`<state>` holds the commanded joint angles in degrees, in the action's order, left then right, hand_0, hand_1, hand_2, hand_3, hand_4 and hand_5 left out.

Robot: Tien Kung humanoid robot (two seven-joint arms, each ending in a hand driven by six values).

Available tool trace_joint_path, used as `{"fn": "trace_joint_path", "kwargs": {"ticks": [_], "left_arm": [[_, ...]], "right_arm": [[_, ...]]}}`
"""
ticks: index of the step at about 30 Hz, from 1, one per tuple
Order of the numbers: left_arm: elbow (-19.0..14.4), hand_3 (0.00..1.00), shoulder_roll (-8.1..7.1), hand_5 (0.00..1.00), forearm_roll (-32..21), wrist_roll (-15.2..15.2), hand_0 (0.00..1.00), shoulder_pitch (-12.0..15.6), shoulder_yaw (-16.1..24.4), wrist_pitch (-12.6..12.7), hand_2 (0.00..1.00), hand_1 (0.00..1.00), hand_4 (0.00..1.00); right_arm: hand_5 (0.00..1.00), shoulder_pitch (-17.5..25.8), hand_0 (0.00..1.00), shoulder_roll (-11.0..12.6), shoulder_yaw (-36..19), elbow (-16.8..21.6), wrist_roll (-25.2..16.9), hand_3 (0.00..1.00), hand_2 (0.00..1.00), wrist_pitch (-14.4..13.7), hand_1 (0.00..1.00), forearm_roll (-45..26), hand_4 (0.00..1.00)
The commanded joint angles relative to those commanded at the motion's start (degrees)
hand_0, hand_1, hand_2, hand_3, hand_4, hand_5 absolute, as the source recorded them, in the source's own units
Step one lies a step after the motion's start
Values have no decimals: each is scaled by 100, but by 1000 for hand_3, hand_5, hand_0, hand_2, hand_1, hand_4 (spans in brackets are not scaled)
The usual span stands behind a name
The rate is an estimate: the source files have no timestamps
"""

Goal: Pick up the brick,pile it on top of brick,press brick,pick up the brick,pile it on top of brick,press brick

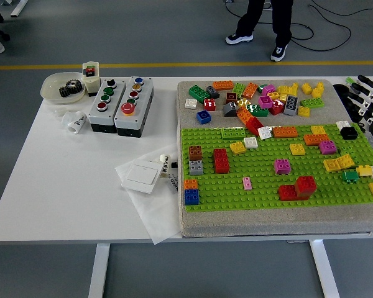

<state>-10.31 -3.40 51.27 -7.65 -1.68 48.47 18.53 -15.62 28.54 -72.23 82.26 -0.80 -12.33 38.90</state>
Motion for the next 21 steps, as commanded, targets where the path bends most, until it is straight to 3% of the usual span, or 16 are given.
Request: {"fn": "trace_joint_path", "kwargs": {"ticks": [21], "left_arm": [[0, 624, 0, 646, -5, 9, 721, -32, 16, -1, 791, 745, 674]], "right_arm": [[998, -52, 848, -32, 39, -4, -37, 844, 826, 132, 796, -175, 998]]}}
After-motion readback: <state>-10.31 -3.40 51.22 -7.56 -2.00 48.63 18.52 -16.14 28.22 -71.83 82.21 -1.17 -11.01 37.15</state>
